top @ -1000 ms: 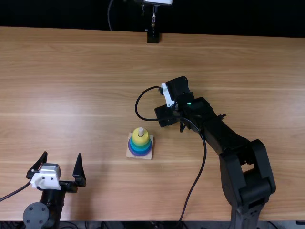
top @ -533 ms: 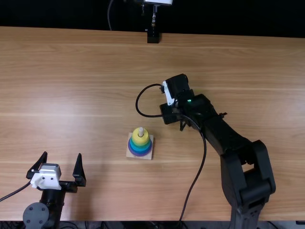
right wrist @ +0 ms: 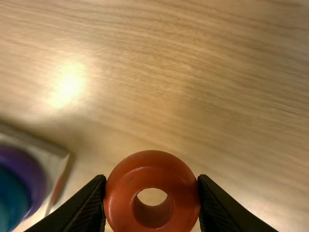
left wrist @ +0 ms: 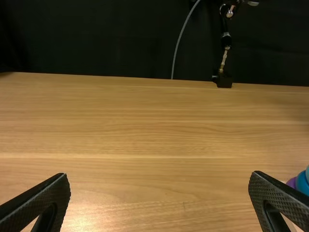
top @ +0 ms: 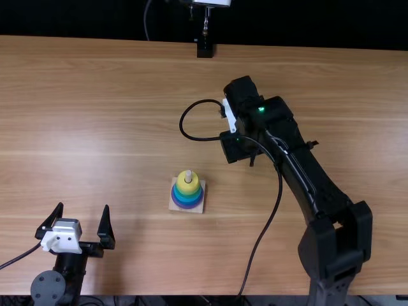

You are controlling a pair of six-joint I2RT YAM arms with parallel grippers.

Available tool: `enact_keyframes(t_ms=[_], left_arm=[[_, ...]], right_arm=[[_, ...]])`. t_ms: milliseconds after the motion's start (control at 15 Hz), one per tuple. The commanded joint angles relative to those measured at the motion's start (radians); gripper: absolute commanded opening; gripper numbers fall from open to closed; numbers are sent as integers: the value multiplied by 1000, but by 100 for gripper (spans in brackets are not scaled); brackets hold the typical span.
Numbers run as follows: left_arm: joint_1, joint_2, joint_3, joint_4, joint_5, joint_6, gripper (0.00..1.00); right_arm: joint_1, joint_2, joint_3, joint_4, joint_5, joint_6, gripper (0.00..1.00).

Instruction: Build the Hanoi tower: stack the rings onto the peg from bottom to top in this color order: purple, dark blue, light blue, dark green, light green, yellow, orange.

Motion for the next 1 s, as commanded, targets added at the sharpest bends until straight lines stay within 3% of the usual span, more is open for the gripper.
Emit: enact_keyframes(t_ms=[0, 200, 333, 400, 533, 933], left_arm=[[12, -11, -37, -4, -3, 7, 100], [12, -11, -37, -4, -3, 7, 100], [12, -11, -37, -4, -3, 7, 100], [12, -11, -37, -4, -3, 7, 100], [12, -11, -37, -4, -3, 7, 100], [12, -11, -37, -4, -3, 7, 100]], right_arm=[[38, -90, 67, -35, -9, 3, 0], [81, -136, 152, -129, -14, 3, 0], [118, -161, 196, -173, -29, 3, 0], [141, -174, 217, -195, -29, 7, 0], [187, -191, 253, -215, -27, 48, 0], [275, -197, 250, -226, -27, 59, 0]])
